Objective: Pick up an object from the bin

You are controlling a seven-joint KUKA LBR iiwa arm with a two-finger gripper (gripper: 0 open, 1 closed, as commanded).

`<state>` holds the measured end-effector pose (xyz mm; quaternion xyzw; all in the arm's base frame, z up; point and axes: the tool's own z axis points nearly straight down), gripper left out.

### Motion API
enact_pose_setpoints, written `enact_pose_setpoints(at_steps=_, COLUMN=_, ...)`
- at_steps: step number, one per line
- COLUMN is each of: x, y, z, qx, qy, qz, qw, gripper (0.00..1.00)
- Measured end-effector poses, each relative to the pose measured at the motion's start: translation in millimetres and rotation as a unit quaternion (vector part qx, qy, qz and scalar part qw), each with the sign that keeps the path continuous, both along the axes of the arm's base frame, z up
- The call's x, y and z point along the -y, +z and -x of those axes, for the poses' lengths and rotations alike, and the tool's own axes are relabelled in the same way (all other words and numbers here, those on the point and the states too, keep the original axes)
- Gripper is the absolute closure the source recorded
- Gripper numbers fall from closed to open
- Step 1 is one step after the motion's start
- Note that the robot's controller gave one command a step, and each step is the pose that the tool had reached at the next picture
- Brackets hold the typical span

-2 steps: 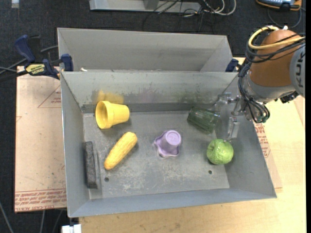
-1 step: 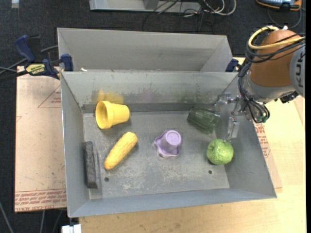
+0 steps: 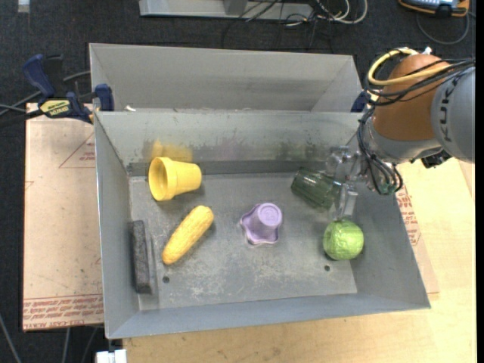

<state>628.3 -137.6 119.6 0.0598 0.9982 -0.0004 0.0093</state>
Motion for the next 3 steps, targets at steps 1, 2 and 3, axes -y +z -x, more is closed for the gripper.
enact_pose_setpoints(at_steps=1, x=-27, y=-37, z=-9.9, qx=-0.0061, qy=-0.081, qz=-0.003, qw=0.9967, gripper=0.0)
enact_pose_setpoints(at_steps=2, x=-24, y=-40, z=-27.7, qx=0.0019, qy=-0.028, qz=0.0, qw=0.9996, gripper=1.0)
enact_pose_setpoints(at_steps=3, x=-24, y=-40, z=-27.7, qx=0.0018, qy=-0.028, qz=0.0, qw=0.9996, gripper=1.0)
